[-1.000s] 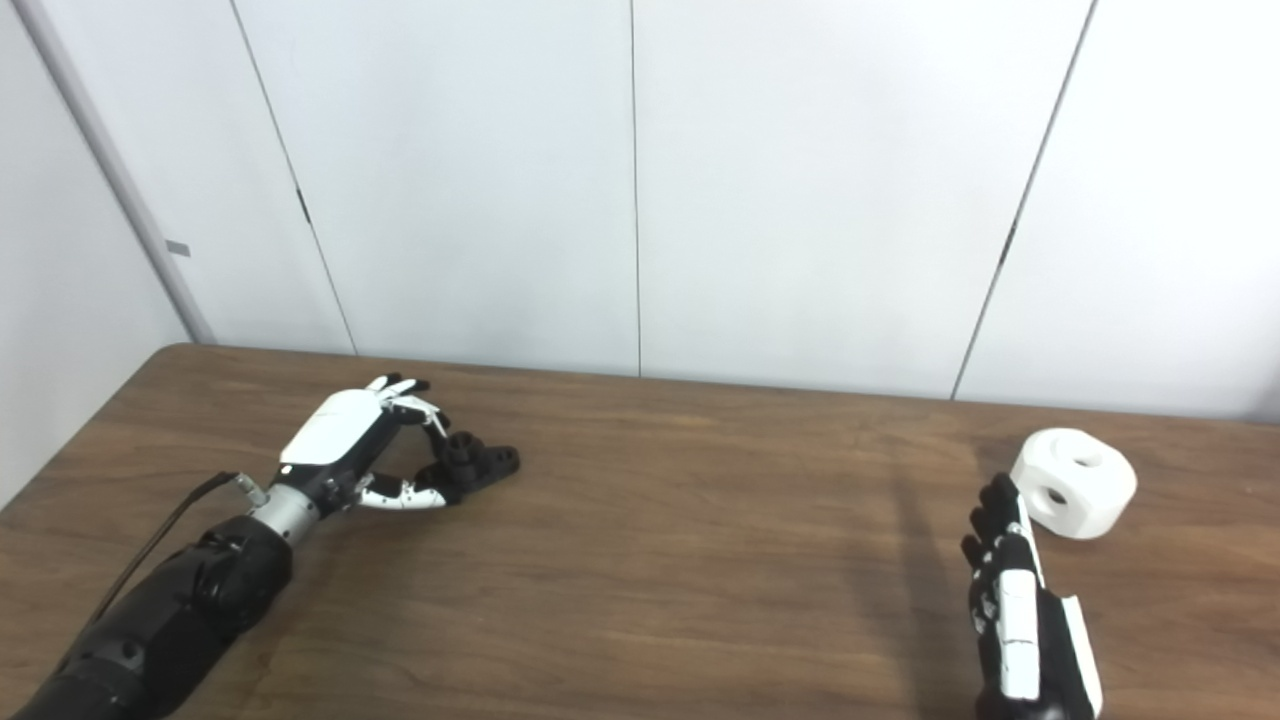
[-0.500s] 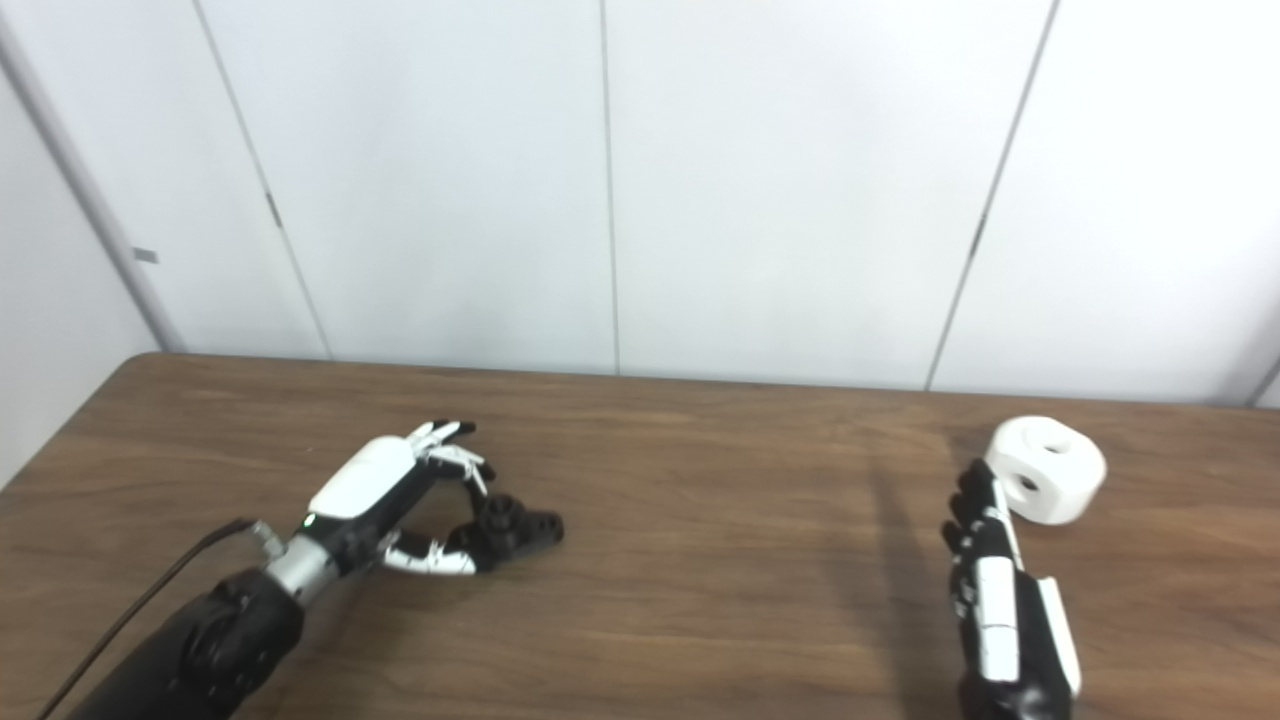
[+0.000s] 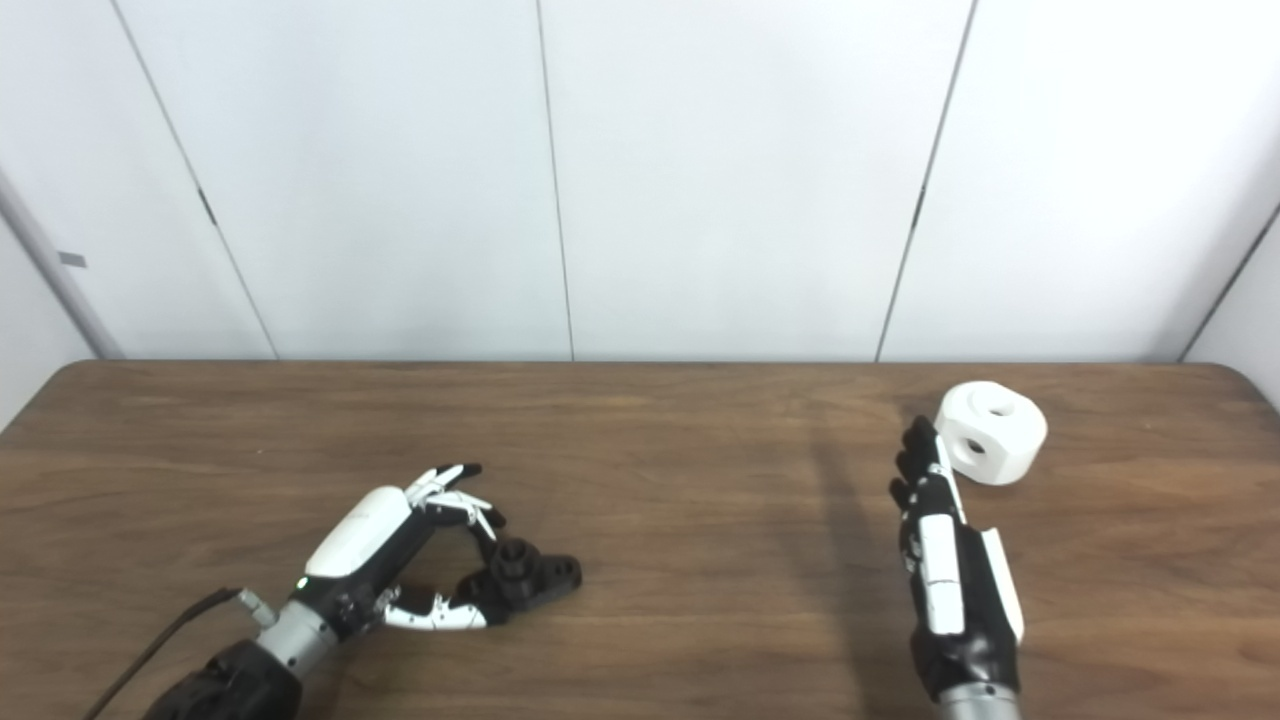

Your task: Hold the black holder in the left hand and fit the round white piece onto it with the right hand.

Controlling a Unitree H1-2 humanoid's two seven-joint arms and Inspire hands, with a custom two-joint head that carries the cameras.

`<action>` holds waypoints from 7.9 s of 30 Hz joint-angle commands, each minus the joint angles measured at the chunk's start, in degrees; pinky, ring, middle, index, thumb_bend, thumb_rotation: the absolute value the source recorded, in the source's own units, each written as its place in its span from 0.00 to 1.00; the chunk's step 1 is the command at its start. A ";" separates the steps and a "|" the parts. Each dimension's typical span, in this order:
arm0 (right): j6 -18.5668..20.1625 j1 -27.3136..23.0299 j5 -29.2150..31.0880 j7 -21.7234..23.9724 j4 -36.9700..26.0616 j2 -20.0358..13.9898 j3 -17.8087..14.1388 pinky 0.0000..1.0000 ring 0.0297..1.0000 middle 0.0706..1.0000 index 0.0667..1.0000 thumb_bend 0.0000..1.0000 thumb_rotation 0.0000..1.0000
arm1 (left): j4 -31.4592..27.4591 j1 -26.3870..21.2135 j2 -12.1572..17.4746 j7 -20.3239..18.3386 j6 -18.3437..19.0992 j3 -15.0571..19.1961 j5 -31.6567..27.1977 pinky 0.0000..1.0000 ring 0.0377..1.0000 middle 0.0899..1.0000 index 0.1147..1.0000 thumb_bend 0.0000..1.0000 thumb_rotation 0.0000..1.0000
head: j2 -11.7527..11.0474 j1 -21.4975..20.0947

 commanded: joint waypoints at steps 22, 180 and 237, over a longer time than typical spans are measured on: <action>1.36 0.42 -2.42 -1.22 -5.82 2.09 1.32 0.97 1.00 1.00 1.00 0.56 1.00 | 0.44 -1.71 0.86 -5.15 -3.00 -1.18 1.49 1.00 0.97 0.70 0.42 0.52 0.05 | 0.60 -3.72; 18.64 -25.10 -33.79 -6.93 25.62 -25.36 2.31 0.88 1.00 0.93 0.79 0.88 0.43 | 8.14 -8.99 3.76 -10.19 -10.67 -0.91 -3.86 1.00 0.89 0.66 0.41 0.52 0.05 | -1.79 -22.20; 6.62 -27.46 -37.68 -18.65 32.96 -23.11 6.77 0.99 0.96 0.78 0.45 0.51 0.15 | 5.84 -8.15 3.52 -12.37 -9.15 0.77 -4.01 1.00 0.89 0.66 0.41 0.52 0.05 | -1.60 -19.98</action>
